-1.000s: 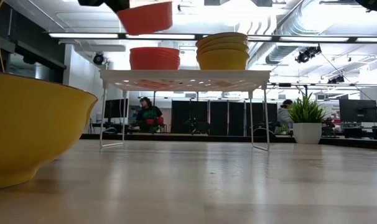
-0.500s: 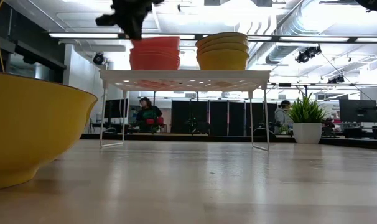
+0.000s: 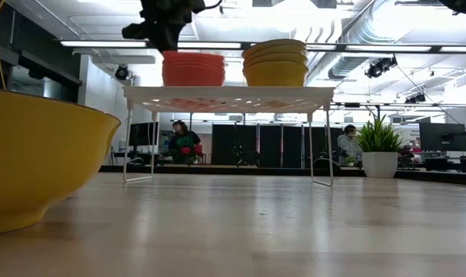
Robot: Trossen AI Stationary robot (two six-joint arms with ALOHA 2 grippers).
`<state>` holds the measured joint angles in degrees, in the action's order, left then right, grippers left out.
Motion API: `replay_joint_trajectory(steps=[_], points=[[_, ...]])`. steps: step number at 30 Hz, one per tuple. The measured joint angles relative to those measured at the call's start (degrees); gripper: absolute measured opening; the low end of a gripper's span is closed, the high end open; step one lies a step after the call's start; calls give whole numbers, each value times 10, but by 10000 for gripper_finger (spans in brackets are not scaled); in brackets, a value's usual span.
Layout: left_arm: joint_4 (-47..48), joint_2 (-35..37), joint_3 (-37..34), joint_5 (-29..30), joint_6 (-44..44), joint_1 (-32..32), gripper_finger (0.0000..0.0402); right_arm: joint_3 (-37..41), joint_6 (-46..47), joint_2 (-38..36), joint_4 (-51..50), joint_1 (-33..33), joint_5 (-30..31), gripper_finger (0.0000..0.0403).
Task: Pick & Place Mini bowls
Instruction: Stack the orange bowl on top of the other orange bowls on the shelf, then stack the yellow patterned bowl on top of the other yellow patterned bowls on the shelf
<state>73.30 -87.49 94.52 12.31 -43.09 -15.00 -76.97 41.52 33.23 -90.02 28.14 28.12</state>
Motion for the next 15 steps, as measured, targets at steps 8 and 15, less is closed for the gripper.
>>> replay_joint_trajectory(steps=[8, 15], points=[[1, 0, 0, 2, 20, 0, 97, 0, 0, 0, 0, 0, -8, 0], [1, 0, 0, -9, 24, 0, 177, 0, 0, 0, 0, 0, -9, 0]])
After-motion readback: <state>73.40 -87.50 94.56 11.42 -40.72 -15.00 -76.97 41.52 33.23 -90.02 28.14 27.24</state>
